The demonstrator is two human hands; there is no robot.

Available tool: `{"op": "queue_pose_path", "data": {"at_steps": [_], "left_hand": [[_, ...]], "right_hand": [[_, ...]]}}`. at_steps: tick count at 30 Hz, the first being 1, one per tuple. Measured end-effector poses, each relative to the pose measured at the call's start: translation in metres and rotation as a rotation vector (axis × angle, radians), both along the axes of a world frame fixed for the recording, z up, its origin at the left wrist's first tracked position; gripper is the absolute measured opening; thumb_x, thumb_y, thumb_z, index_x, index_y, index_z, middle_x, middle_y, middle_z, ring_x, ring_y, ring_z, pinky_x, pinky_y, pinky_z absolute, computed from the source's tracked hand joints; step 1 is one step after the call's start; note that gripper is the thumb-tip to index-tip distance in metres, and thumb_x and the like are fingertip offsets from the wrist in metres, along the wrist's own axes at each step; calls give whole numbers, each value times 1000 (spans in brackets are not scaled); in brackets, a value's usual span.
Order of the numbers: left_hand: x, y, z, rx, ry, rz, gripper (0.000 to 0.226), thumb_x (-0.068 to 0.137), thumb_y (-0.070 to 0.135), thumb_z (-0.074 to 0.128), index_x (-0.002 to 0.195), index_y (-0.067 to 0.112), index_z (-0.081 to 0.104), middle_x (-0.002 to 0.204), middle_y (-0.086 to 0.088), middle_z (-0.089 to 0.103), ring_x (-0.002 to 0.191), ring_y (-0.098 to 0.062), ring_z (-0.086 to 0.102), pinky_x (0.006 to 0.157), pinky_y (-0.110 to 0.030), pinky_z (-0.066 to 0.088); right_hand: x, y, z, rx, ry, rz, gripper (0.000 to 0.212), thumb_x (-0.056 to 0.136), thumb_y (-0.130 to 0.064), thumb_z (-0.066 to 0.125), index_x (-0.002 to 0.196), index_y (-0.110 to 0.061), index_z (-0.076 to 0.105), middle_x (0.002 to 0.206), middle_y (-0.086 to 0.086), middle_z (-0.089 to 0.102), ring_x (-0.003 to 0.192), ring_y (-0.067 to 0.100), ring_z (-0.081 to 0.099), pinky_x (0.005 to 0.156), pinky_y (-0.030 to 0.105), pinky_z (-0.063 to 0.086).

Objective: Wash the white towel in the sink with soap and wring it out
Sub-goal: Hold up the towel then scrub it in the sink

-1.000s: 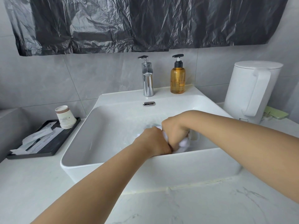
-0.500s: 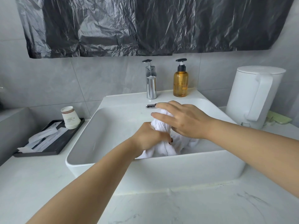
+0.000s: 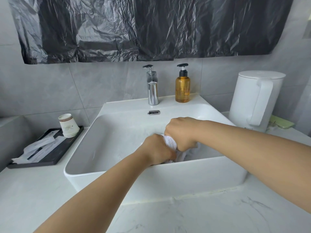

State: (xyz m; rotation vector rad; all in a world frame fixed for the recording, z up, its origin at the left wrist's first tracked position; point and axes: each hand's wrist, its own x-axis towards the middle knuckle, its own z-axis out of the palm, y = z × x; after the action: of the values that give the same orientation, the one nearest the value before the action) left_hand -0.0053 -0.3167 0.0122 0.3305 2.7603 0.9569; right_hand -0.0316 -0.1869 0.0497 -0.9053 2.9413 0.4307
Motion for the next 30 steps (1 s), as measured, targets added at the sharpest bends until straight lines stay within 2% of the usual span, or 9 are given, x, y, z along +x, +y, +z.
{"op": "queue_pose_path", "data": {"at_steps": [5,8,10,14,19,23,26,28,30], "left_hand": [[-6,-9,0,151,20,106,24,74,22,74,65,19,52,58,10,52,49,-6,49,46,-18,35],[-11,-14,3,363,26,225,24,60,26,76,72,14,59,67,2,55,59,-17,51,55,-25,38],[-13,-17,8,640,-35,318,20,64,21,77,76,12,64,69,-2,59,62,-21,57,57,-27,42],[-17,-21,23,1033,-137,372,14,71,15,76,81,6,71,70,-9,67,66,-27,64,70,-36,49],[-22,-9,39,1210,23,316,27,59,15,73,86,10,76,84,-5,72,76,-16,66,77,-31,49],[-20,-4,47,1105,114,179,39,62,15,69,101,12,76,102,-2,77,93,-13,73,84,-28,56],[-18,-8,54,860,166,68,45,63,24,72,106,11,74,97,-2,77,86,-11,72,76,-27,54],[-18,-10,61,732,184,13,53,63,30,73,107,1,68,77,-6,70,65,-14,67,60,-25,50],[-19,-9,63,612,243,-46,55,65,34,77,102,-4,64,70,-9,66,60,-21,65,50,-33,50]], "right_hand": [[-9,2,-3,-237,-42,-33,23,74,-12,69,79,-27,52,78,-8,51,87,22,55,59,27,39],[-9,13,-12,-769,-48,-126,67,74,-3,67,133,-26,46,105,-6,56,95,17,55,69,16,42],[0,16,-18,-1171,-213,-241,76,77,-2,65,143,-24,33,116,-5,57,96,15,59,79,19,49],[17,6,-31,-1413,-569,-207,82,61,-23,68,138,-19,41,118,-3,62,110,7,60,89,26,50],[19,-13,-25,-1289,-599,-93,41,65,-21,67,106,-23,62,96,-6,68,95,6,63,86,27,50],[15,-25,-24,-1362,-357,-217,22,66,-23,83,83,-22,69,85,-5,74,86,8,70,86,36,57],[13,-24,-26,-1426,-323,-222,14,71,-18,82,76,-19,69,74,-8,73,80,5,70,81,29,56],[15,-17,-24,-1514,-453,-172,14,74,-10,81,78,-17,69,73,-9,70,80,5,67,80,23,53],[22,-15,-20,-1602,-671,-45,14,77,0,75,89,1,67,86,11,70,87,13,65,84,23,52]]}}
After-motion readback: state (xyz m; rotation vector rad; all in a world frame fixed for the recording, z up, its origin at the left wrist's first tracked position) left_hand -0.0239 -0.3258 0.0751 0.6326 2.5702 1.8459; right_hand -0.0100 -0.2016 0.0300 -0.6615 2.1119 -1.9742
